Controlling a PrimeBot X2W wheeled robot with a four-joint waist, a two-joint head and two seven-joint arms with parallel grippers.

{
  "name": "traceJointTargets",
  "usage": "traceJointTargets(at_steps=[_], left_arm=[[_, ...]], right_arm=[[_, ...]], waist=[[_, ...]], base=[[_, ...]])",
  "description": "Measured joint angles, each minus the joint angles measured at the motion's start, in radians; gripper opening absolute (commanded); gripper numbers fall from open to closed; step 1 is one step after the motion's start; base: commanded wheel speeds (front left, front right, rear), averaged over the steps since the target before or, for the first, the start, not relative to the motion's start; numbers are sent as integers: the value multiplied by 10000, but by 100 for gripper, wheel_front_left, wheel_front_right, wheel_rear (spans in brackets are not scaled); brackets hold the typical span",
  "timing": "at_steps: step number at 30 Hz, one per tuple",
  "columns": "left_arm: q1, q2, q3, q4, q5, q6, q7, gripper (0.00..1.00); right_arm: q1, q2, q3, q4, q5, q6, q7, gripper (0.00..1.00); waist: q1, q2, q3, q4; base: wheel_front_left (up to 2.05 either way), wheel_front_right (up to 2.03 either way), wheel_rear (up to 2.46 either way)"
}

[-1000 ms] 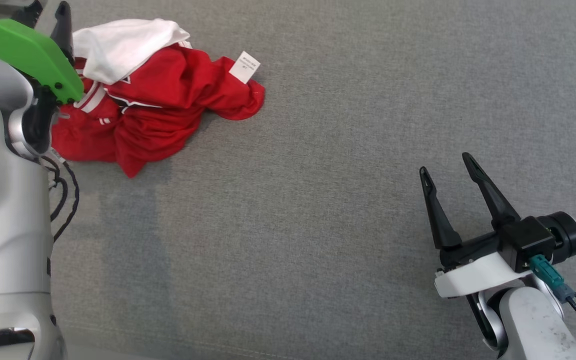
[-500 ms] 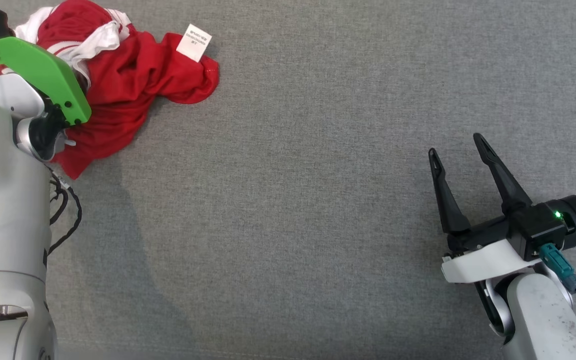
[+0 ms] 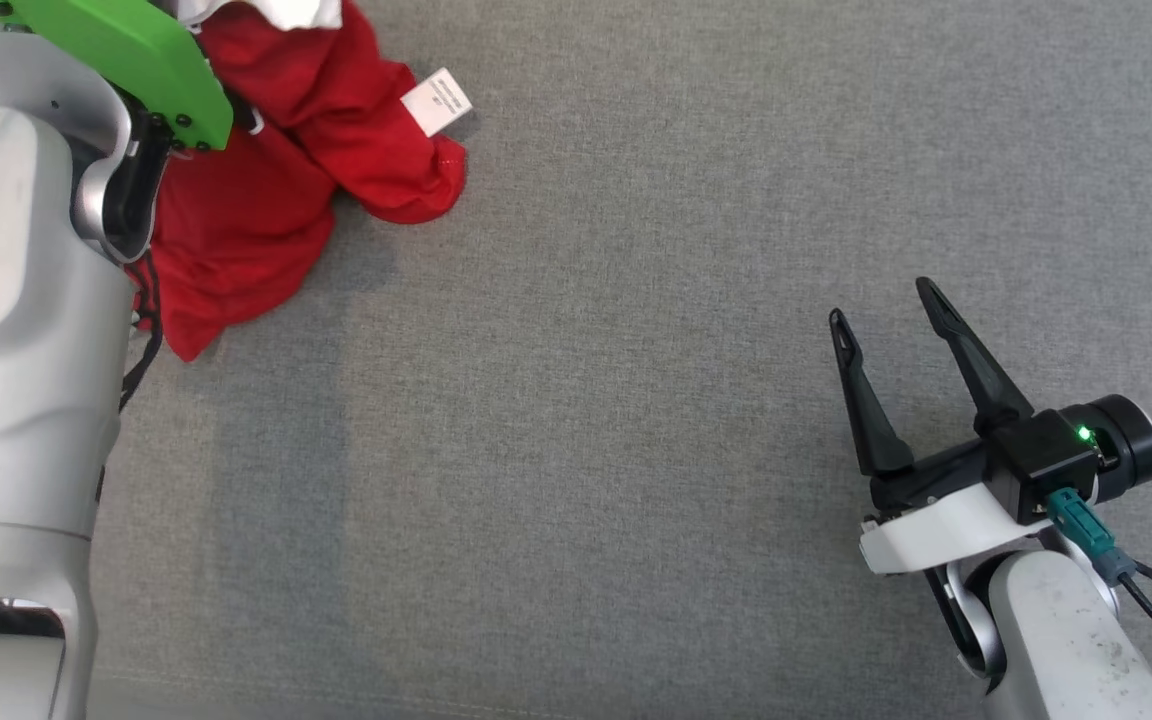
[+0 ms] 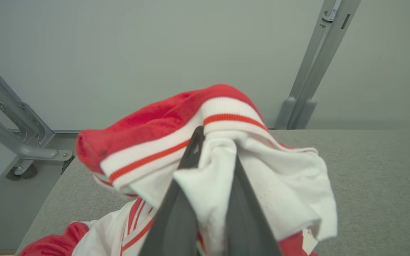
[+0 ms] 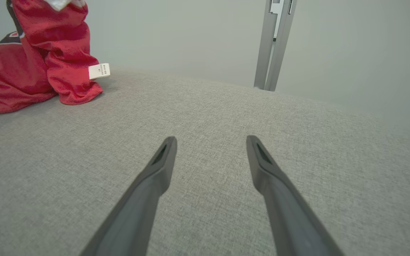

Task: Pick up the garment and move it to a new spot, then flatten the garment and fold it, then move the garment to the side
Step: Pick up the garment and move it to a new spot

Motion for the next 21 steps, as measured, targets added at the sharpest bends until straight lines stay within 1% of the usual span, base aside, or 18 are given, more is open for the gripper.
traceJointTargets(at_steps=[1,5,7,11,13,16,21], left_arm=[[7,188,-443,-407,-69,-6,-247,0],[12,874,-1430,-1595,-644,-6,-867,0],[-31,1126,-1864,-2130,-796,-6,-957,0],[-418,1432,-2506,-3074,-1064,-6,-913,0],[-635,1507,-2800,-3475,-1133,-6,-769,0],[-942,1463,-3118,-3912,-1254,-6,-596,0],[-1230,1035,-3672,-4086,-1277,-6,-401,0]], right_arm=[[10,46,33,19,2,-2,0,100],[40,268,82,109,109,0,0,100],[55,393,115,144,196,0,0,100],[127,556,144,192,303,-2,0,100],[154,600,157,209,364,-2,0,100],[147,640,190,224,449,0,0,100],[140,658,201,184,938,0,0,100]], waist=[[0,0,-119,3],[0,0,-581,-43],[0,0,-816,-131],[0,0,-1139,-508],[0,0,-1254,-762],[0,0,-1382,-1228],[-1,0,-1486,-2196]], base=[[0,0,0],[0,0,0],[0,0,0],[0,0,0],[0,0,0],[0,0,0],[0,0,0]])
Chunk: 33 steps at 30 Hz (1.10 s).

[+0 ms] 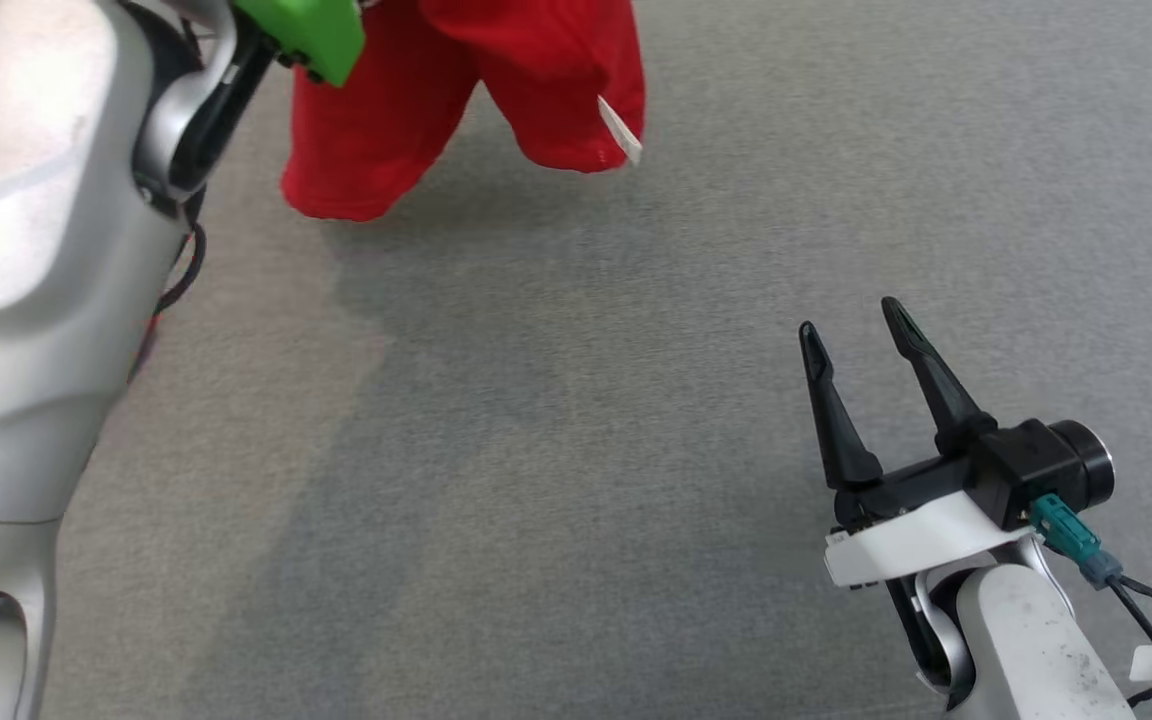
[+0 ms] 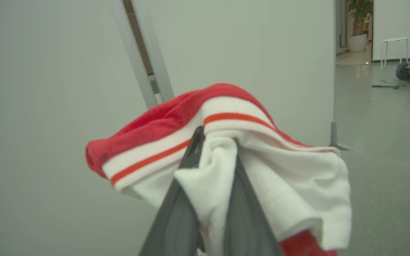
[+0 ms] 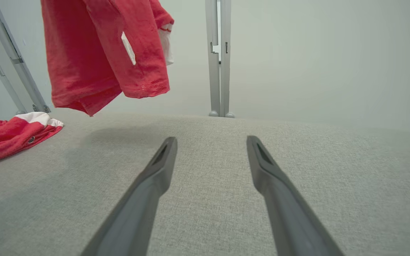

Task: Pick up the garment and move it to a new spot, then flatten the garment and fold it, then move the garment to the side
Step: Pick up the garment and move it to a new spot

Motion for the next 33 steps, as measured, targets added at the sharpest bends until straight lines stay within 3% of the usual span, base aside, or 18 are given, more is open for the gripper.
traceJointTargets(at_steps=[9,14,18,19,20,27,33], left_arm=[[199,-648,-1482,591,-38,0,-146,0],[1457,-782,-2627,1701,25,-2,-677,0],[2324,-1039,-2987,2826,23,0,-1258,0],[2502,-1152,-3018,3097,23,31,-1444,43],[2638,-1294,-3089,3338,27,56,-1590,100],[2964,-2013,-3104,3731,213,380,-2548,100],[3675,-2146,-2483,2518,199,815,-2723,100]], right_arm=[[-15,-8,-25,-107,550,0,0,100],[-51,-6,132,-190,805,0,0,100],[-115,-6,205,-221,934,0,0,100],[-116,-2,217,-219,934,0,0,100],[-112,0,213,-211,934,0,0,100],[281,6,10,-54,637,0,0,100],[602,21,-109,61,224,0,0,100]], waist=[[0,0,117,-1796],[0,0,396,-2658],[0,0,656,-3175],[1,0,717,-3295],[0,0,769,-3404],[0,0,697,-3548],[0,0,363,-3114]], base=[[0,0,0],[0,0,0],[0,0,0],[0,0,0],[0,0,0],[0,0,0],[0,0,0]])
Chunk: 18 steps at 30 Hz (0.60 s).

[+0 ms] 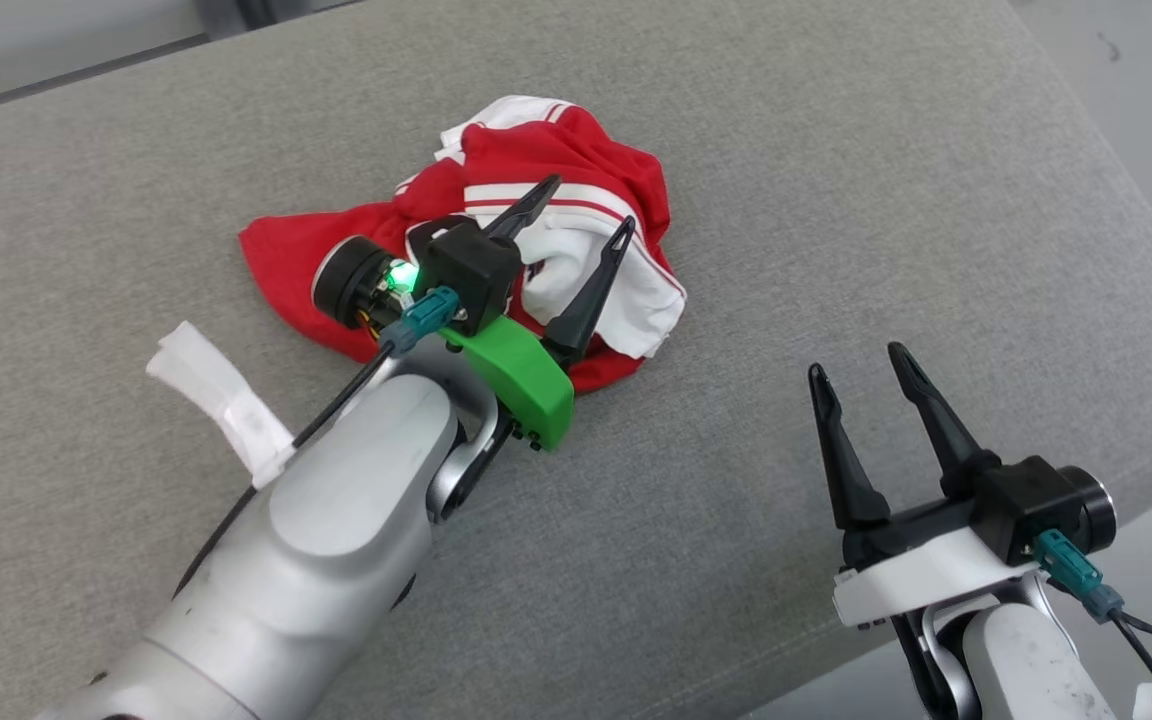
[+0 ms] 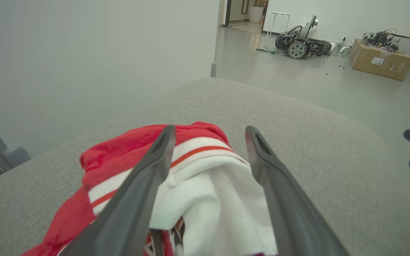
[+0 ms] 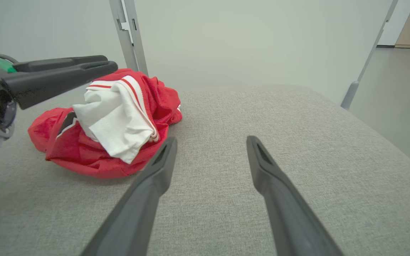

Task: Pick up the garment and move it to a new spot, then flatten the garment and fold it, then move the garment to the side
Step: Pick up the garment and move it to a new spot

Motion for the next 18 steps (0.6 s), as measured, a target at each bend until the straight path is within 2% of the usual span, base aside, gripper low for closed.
traceJointTargets(at_steps=[6,11,14,18], left_arm=[[1927,543,1513,-2173,299,913,-13,100],[4118,851,3166,-3499,1028,1279,-29,100],[5546,800,4648,-4311,1312,1360,-31,100],[7477,364,6343,-5162,1691,1089,-29,100]], right_arm=[[531,2,-249,205,-215,0,0,100],[988,-4,-142,439,-360,0,0,100],[993,0,-117,485,-359,0,0,100],[1134,0,-280,360,-326,0,0,100]], waist=[[0,0,-643,752],[0,0,-1454,1545],[0,0,-2052,2059],[0,0,-2768,2575]], base=[[0,0,0],[0,0,0],[0,0,0],[0,0,0]])
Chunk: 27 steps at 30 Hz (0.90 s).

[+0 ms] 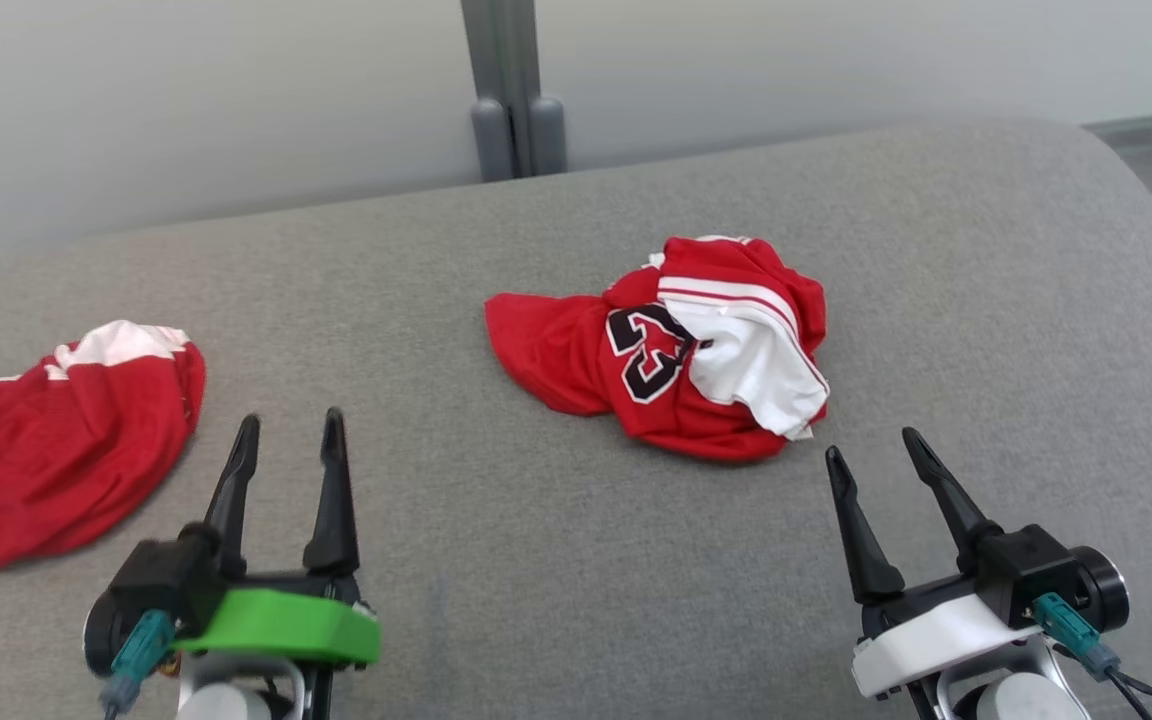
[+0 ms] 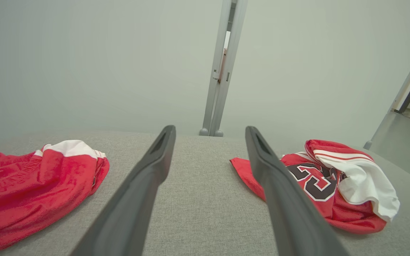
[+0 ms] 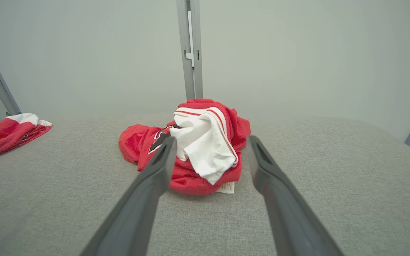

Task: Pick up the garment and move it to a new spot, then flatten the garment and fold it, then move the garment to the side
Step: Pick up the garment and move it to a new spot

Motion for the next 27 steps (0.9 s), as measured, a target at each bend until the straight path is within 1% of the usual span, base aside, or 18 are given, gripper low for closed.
traceJointTargets(at_steps=[1,2,4,8,12,15,19,25,27], left_arm=[[342,-153,307,-151,56,-81,0,100],[705,-303,610,-324,211,-249,-2,100],[1304,-506,1020,-610,721,-562,-2,100],[2295,-905,1473,-991,1160,-1099,0,100],[3008,-1087,1795,-1241,1388,-1388,0,100],[3352,-1127,1975,-1379,1578,-1406,0,100],[3835,-1135,1873,-1417,1833,-1321,-2,100],[3879,-1139,1837,-1363,1933,-1185,-2,100],[3878,-1139,1783,-1285,2132,-1185,-2,100]], right_arm=[[38,-4,-42,-48,6,0,0,100],[98,-4,-102,-109,31,0,0,100],[278,-8,-196,-199,48,0,0,100],[747,-4,-276,-472,48,0,0,100],[1081,-6,-234,-779,44,0,0,100],[1431,-2,-180,-882,10,0,0,100],[1677,-8,-148,-934,31,0,0,100],[1704,-8,-148,-897,65,0,0,100],[1699,-6,-136,-890,104,0,0,100]], waist=[[0,0,-140,100],[0,0,-302,214],[0,0,-603,428],[0,0,-1082,733],[0,0,-1469,899],[0,0,-1684,922],[0,0,-1877,816],[0,0,-1993,650],[0,0,-1992,627]], base=[[0,0,0],[0,0,0],[0,0,0],[0,0,0],[0,0,0],[0,0,0],[0,0,0],[0,0,0],[0,0,0]])
